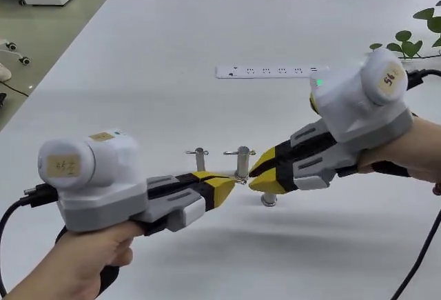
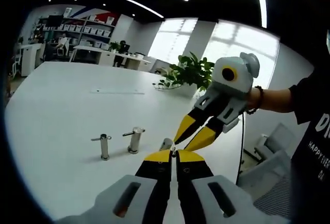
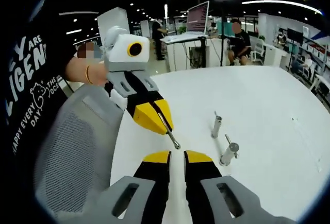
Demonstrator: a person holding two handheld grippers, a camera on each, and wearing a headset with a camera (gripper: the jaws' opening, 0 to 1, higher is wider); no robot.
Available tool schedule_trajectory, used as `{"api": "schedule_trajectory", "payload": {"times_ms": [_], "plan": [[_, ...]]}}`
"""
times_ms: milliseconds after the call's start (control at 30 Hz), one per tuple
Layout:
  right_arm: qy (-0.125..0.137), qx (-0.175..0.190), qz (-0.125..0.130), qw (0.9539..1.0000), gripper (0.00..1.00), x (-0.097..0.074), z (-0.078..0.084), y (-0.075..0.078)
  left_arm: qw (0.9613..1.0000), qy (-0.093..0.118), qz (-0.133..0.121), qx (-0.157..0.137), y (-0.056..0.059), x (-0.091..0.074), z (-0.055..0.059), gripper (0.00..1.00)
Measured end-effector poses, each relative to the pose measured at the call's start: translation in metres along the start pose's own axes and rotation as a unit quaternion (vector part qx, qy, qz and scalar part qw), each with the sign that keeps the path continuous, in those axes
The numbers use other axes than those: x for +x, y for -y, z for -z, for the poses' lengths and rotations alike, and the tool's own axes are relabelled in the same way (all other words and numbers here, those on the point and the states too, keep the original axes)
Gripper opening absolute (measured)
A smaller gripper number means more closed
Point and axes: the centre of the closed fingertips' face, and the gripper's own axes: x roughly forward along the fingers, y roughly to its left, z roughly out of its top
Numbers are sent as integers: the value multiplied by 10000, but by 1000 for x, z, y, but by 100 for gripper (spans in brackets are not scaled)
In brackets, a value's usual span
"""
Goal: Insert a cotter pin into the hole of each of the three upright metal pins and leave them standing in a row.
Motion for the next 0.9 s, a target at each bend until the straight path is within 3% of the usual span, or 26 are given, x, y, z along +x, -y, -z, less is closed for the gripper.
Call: {"api": "schedule_trajectory", "payload": {"times_ms": [100, 400, 533, 767, 900], "plan": [[191, 314, -164, 9992, 7, 0, 0, -7, 9999, -11, 98, 136, 2, -2, 0, 0], [494, 656, -693, 9942, 9, -2, -1, -27, 9973, -53, 565, 472, 19, -5, 2, 0], [509, 595, -859, 9932, 9, -2, -1, -35, 9948, -96, 829, 576, 28, -7, 4, 0], [476, 552, -1047, 9918, 8, -2, 2, -44, 9919, -129, 1075, 660, 37, -6, 6, 0], [482, 548, -1121, 9910, 6, -1, 2, -47, 9910, -179, 1086, 764, 38, -5, 8, 0]]}}
